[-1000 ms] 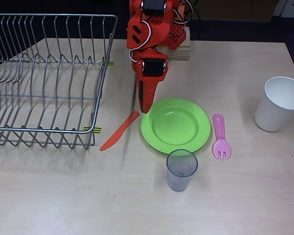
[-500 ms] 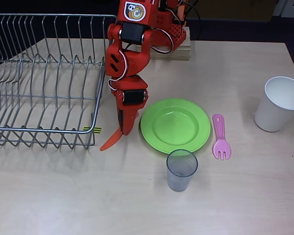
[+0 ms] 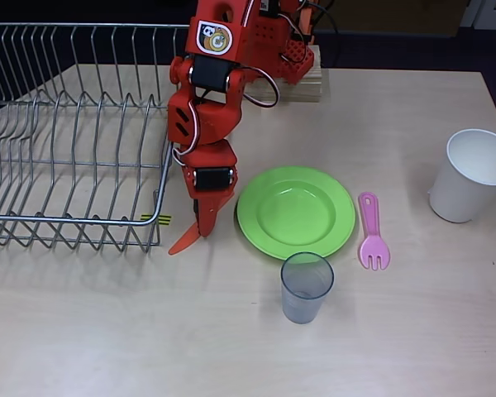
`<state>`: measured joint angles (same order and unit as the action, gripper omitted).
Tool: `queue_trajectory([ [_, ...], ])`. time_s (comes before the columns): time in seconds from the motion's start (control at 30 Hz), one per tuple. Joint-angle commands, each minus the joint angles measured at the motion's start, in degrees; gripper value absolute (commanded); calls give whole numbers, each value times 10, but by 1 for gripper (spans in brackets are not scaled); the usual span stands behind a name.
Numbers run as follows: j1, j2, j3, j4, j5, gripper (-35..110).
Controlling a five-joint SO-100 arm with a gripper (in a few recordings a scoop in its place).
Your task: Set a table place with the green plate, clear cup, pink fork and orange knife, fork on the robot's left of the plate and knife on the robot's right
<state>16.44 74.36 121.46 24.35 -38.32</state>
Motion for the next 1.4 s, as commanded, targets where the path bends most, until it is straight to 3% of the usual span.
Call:
queue_trajectory([
  [0.0, 25, -19, -25, 3, -7, 0],
  [0.63, -19, -28, -51, 40, -1, 0],
  [0.97, -134, 104, -163, 261, -33, 0],
  [1.17, -189, 205, -149, 304, 25, 0],
  [1.37, -243, 362, 7, 297, 211, 0],
])
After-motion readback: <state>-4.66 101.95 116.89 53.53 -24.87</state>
